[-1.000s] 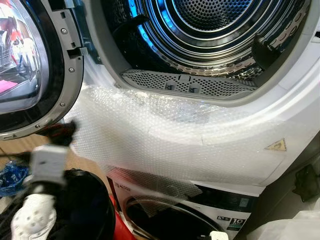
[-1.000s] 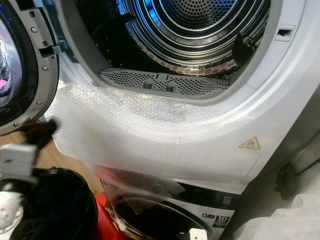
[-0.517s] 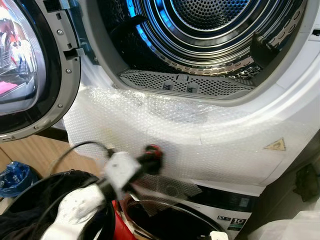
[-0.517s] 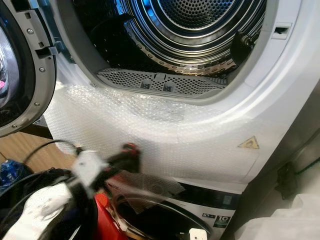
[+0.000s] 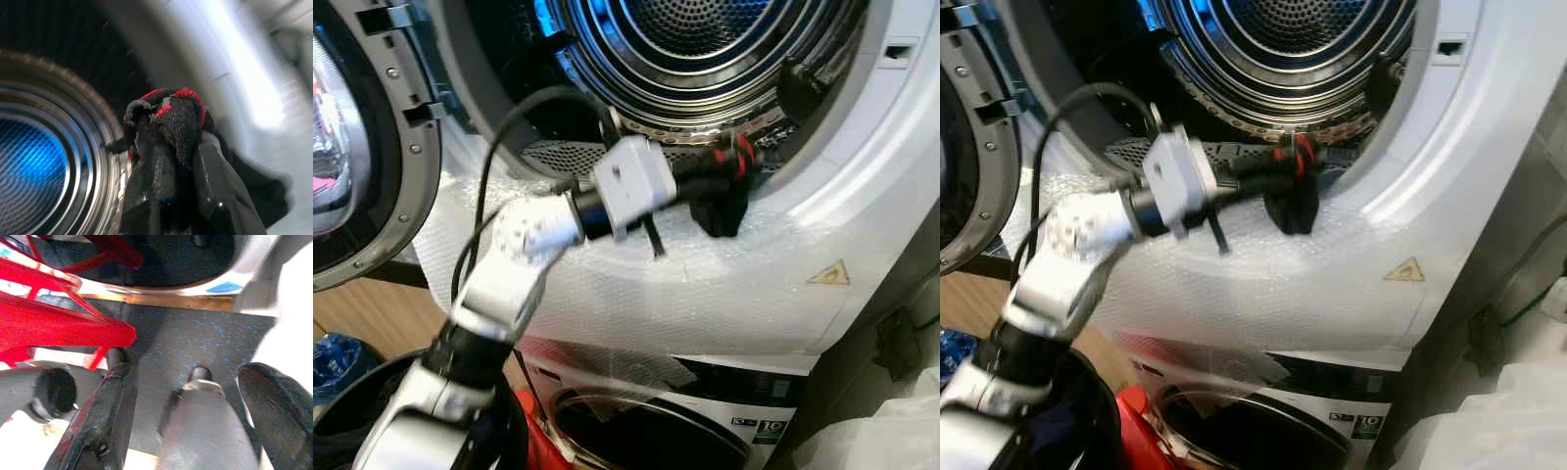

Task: Clothes washing

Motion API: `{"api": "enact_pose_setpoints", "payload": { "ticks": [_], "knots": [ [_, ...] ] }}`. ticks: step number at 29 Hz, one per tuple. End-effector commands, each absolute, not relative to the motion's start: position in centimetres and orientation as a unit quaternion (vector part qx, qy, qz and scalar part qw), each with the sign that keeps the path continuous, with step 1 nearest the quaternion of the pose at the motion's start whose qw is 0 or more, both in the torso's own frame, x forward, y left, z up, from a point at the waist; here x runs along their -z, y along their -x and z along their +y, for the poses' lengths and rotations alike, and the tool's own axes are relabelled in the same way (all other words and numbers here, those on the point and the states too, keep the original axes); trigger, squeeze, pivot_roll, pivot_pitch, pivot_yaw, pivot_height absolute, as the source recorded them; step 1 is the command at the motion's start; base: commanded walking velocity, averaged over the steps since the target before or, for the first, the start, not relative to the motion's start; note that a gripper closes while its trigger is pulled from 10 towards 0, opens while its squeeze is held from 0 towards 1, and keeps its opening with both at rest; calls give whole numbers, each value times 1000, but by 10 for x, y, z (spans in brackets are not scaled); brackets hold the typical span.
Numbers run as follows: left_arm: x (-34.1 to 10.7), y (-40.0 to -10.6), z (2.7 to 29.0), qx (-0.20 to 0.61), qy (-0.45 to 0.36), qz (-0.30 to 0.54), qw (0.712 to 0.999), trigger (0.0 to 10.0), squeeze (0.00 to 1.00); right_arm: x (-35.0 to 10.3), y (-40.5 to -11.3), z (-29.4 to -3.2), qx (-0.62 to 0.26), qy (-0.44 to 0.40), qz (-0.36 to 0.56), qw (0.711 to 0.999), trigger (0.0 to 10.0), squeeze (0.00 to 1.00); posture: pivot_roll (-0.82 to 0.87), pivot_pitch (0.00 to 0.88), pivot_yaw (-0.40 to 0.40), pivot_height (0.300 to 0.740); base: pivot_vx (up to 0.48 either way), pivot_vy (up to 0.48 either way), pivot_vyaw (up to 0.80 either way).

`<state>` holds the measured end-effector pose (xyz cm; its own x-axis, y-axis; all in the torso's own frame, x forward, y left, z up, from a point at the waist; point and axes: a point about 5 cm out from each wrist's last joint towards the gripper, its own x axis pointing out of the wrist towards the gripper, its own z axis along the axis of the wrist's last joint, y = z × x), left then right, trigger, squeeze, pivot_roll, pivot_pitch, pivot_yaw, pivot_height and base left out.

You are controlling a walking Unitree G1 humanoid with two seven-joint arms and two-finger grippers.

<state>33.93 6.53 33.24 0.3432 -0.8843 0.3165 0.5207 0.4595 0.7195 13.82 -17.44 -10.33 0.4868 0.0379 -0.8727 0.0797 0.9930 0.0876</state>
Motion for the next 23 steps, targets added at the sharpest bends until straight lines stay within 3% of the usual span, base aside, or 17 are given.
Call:
{"api": "enact_pose_setpoints", "payload": {
  "ticks": [1, 2, 3, 6, 16, 17, 18, 19, 20, 22, 23],
  "knots": [
    [-351, -365, 89, 403, -245, -345, 811, 0, 0, 103, -138, -175, 12, -60, 499, 864, 10000, 0, 51, 0, 63, 740, 0, 0, 0],
    [-351, -365, 89, 403, -245, -345, 811, 0, 0, 103, -138, -175, 12, -60, 499, 864, 10000, 0, 51, 0, 63, 740, 0, 0, 0],
    [-355, -378, 97, 383, -226, -324, 835, 0, 0, 103, -136, -180, 20, -61, 498, 865, 10000, 0, 27, 0, 58, 740, 0, 0, 0],
    [-357, -393, 108, 358, -192, -285, 868, 0, 0, 104, -131, -187, 24, -57, 498, 865, 10000, 0, -2, 0, 43, 740, 0, 0, 0],
    [-355, -411, 129, 308, -105, -216, 921, 275, 0, 103, -115, -205, 50, -69, 479, 874, 10000, 0, -160, 0, 50, 740, 0, 0, 0],
    [-356, -412, 130, 305, -100, -216, 922, 1412, 0, 103, -114, -207, 51, -71, 477, 874, 10000, 0, -165, 0, 51, 740, 0, 0, 0],
    [-356, -412, 130, 305, -96, -217, 922, 3725, 0, 103, -113, -208, 52, -72, 477, 875, 10000, 0, -165, 0, 51, 740, 0, 0, 0],
    [-358, -412, 131, 306, -88, -214, 924, 4392, 0, 103, -111, -210, 55, -72, 476, 875, 10000, 0, -186, 0, 55, 740, 0, 0, 0],
    [-360, -413, 131, 311, -74, -204, 925, 7725, 0, 103, -107, -212, 57, -72, 475, 875, 10000, 0, -196, 0, 55, 740, 0, 0, 0],
    [-360, -413, 130, 313, -71, -201, 926, 7725, 0, 104, -106, -213, 58, -72, 474, 875, 10000, 0, -202, 0, 55, 740, 0, 0, 0],
    [-360, -413, 128, 318, -75, -198, 924, 9804, 0, 103, -103, -216, 63, -73, 473, 875, 10000, 0, -221, 0, 57, 740, 0, 0, 0]
  ]
}}
